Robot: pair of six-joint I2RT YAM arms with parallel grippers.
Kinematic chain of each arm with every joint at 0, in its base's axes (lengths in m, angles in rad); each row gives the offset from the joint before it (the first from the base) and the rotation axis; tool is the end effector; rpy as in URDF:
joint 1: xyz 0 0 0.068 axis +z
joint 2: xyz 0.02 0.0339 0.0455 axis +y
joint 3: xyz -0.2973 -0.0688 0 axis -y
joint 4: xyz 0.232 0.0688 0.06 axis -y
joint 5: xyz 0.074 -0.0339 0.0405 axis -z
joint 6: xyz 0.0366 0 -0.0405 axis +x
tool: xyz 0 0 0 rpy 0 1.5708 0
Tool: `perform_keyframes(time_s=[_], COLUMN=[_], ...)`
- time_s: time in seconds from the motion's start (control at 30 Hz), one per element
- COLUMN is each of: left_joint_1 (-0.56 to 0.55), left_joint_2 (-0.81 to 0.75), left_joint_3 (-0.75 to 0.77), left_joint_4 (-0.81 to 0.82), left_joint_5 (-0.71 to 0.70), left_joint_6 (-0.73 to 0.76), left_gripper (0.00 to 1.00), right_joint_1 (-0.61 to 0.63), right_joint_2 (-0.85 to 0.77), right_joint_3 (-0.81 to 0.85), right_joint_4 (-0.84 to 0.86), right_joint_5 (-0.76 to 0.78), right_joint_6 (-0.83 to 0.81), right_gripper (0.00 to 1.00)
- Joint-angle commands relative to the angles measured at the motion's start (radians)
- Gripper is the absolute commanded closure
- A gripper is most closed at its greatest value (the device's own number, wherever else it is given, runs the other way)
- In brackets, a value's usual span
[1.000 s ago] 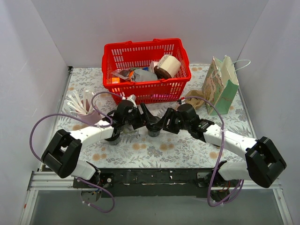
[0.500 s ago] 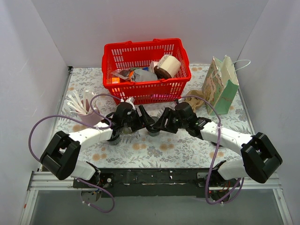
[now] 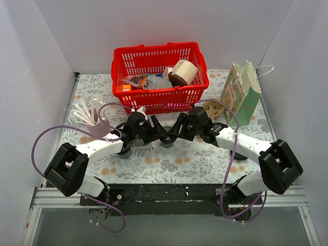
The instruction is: Pack the takeout coffee
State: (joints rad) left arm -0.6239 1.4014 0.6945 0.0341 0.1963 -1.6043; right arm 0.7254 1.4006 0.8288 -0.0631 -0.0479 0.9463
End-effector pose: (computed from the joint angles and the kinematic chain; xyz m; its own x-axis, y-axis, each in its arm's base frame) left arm 0.2159 -0.1642 0.2330 -0.6795 -0.7187 0.1477 -0.5288 0.3402 -0.7776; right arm 0.2130 0.1912 0.2658 -0.8205 0.3555 -0.4477 -0.0443 0.7412 0.6698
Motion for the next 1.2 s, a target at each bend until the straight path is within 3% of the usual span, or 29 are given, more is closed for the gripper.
perform_keyframes(time_s=[0.0, 0.37, 0.77, 1.03, 1.07, 1.17], left_joint_1=[0.004, 0.004, 0.004, 0.003, 0.003, 0.004], left_joint_2=[-0.001, 0.03, 0.054, 0.053, 0.054, 0.057], left_joint_3=[-0.003, 0.005, 0.014, 0.007, 0.007, 0.008], left_joint_4=[0.026, 0.047, 0.05, 0.046, 0.044, 0.041], left_joint_5=[0.002, 0.009, 0.017, 0.018, 0.018, 0.018], left_joint_6=[-0.005, 0.0, -0.002, -0.011, -0.011, -0.014], left_gripper=[0.32, 0.35, 0.4, 0.41, 0.41, 0.41], right_joint_1=[-0.004, -0.007, -0.017, -0.07, -0.076, -0.089], right_joint_2=[0.031, 0.043, 0.024, 0.032, 0.032, 0.058], right_joint_3=[0.043, 0.018, -0.033, -0.197, -0.213, -0.232], right_joint_4=[-0.001, 0.094, 0.118, 0.368, 0.394, 0.408], right_joint_5=[0.005, -0.026, -0.104, -0.216, -0.231, -0.276], right_joint_6=[0.002, -0.01, -0.017, 0.088, 0.11, 0.098], right_gripper=[0.35, 0.44, 0.76, 0.92, 0.98, 0.99])
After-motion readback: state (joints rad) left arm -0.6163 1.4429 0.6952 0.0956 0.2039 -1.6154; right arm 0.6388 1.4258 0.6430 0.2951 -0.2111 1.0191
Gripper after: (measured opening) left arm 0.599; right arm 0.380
